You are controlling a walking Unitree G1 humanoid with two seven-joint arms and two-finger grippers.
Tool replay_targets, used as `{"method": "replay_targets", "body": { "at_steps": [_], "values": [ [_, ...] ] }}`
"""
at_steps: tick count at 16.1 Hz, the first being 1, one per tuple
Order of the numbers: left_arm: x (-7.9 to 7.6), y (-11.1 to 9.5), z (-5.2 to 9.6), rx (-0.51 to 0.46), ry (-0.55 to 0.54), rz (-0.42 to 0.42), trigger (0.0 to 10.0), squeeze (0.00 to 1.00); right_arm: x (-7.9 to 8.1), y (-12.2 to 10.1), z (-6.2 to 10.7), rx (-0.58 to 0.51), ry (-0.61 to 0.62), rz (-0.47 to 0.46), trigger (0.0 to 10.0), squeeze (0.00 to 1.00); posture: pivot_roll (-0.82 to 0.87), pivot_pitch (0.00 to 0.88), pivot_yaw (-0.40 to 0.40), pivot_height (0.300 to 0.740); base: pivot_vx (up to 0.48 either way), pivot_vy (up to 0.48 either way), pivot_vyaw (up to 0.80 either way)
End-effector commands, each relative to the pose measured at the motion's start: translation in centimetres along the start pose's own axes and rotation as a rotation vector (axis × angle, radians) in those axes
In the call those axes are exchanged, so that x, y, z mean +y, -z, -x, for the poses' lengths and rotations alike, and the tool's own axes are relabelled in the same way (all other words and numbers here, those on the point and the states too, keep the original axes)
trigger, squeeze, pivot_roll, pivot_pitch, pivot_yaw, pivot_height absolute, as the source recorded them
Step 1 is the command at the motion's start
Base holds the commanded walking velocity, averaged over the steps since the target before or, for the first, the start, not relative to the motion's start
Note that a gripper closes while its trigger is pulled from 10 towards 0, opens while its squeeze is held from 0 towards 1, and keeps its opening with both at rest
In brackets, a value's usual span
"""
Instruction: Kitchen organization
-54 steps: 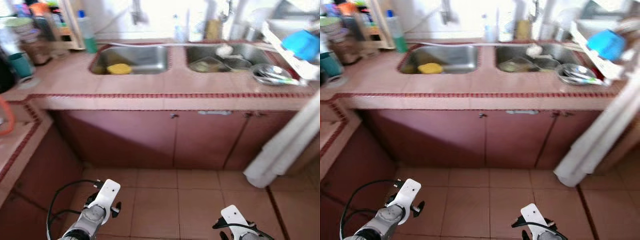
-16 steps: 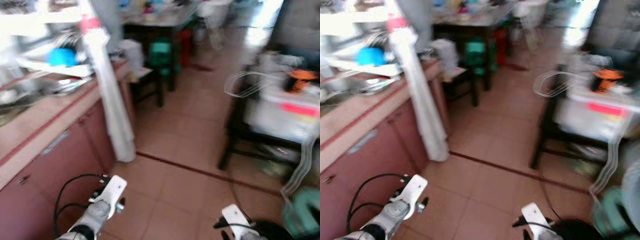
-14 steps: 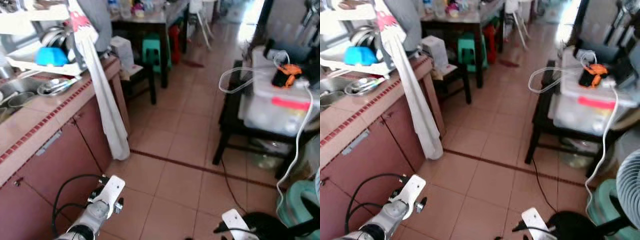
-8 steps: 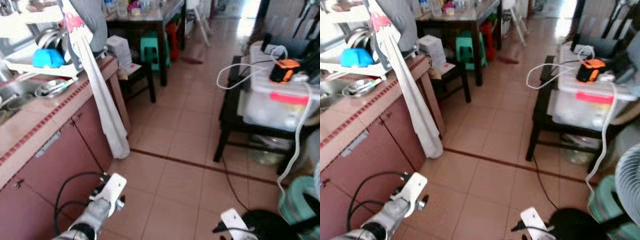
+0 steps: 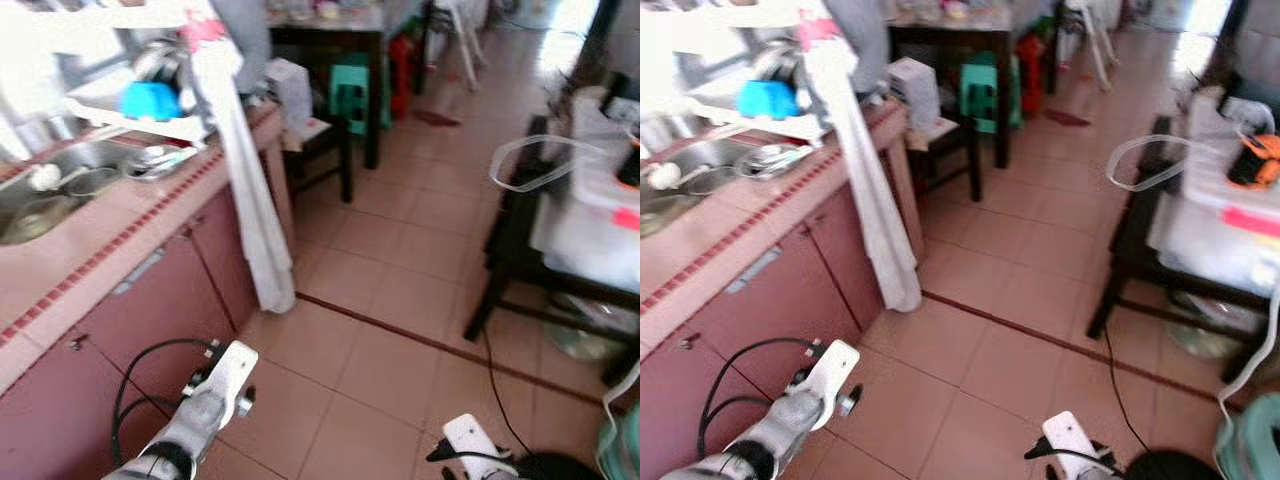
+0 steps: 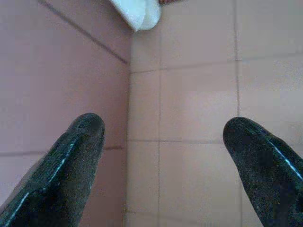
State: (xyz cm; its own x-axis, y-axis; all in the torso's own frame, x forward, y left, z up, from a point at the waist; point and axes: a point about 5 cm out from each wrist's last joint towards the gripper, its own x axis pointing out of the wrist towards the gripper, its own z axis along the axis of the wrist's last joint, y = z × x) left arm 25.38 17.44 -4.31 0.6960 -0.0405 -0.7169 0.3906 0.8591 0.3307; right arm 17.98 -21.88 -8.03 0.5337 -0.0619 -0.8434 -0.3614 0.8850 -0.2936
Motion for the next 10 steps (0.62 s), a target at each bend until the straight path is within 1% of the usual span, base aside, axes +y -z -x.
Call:
{"method": "replay_targets", "body": {
  "at_steps": [1, 6, 8, 10],
  "values": [
    [0.09, -0.29, -0.05, -0.005, 0.006, -0.013, 10.0, 0.00, -0.03, -0.05, 0.01, -0.008, -0.002, -0.004, 10.0, 0.00, -0.11, 0.000, 0.106, 0.740, 0.281, 0.000, 0.00],
    [0.07, -0.12, -0.02, -0.002, 0.008, -0.012, 10.0, 0.00, 0.24, 0.12, 0.02, 0.001, -0.008, -0.003, 10.0, 0.00, -0.11, 0.000, 0.108, 0.740, 0.301, 0.000, 0.00],
    [0.09, -0.12, -0.02, -0.002, 0.008, -0.012, 10.0, 0.00, 0.25, 0.12, 0.01, 0.002, -0.008, -0.002, 10.0, 0.00, -0.11, 0.000, 0.107, 0.740, 0.291, 0.000, -0.58],
    [0.09, -0.20, -0.03, -0.004, 0.009, -0.015, 10.0, 0.00, 0.23, 0.11, 0.01, 0.002, -0.008, -0.001, 10.0, 0.00, -0.11, 0.000, 0.107, 0.740, 0.281, 0.000, -0.75]
  ]
}}
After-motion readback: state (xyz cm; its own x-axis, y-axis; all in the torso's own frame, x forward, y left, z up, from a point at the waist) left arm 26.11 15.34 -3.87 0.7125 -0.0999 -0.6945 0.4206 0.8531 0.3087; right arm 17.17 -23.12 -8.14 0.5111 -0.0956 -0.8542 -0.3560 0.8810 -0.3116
